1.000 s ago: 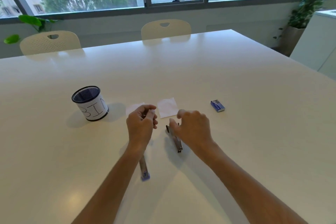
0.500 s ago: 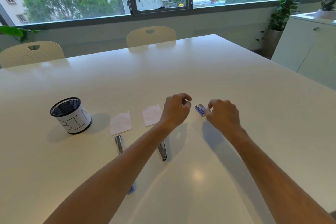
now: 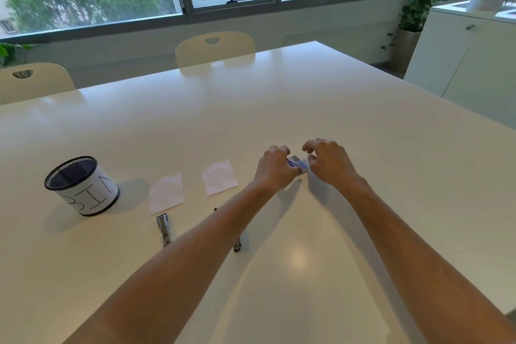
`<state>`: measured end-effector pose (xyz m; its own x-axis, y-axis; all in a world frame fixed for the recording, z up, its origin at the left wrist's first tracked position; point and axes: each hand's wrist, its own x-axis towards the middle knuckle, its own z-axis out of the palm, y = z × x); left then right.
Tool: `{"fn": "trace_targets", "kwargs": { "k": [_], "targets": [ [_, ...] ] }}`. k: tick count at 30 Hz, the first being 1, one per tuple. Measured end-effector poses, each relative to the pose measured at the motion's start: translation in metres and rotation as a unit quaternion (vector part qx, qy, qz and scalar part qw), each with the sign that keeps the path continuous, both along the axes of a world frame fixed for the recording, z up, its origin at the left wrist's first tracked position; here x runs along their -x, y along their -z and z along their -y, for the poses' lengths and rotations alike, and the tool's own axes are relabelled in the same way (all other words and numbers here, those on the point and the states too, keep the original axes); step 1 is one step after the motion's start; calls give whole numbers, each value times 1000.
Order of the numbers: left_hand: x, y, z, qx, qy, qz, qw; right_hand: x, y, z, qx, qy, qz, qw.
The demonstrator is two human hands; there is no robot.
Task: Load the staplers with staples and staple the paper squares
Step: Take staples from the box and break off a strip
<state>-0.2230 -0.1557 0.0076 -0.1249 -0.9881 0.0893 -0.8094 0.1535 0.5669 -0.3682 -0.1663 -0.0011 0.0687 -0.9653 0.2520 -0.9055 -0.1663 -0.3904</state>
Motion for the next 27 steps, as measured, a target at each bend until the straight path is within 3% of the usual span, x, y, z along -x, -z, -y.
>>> {"fn": "trace_targets", "kwargs": {
  "k": [27],
  "targets": [
    [14, 11, -4, 60, -3, 58, 997, 5, 18, 13, -25, -68, 48, 996]
  ]
}}
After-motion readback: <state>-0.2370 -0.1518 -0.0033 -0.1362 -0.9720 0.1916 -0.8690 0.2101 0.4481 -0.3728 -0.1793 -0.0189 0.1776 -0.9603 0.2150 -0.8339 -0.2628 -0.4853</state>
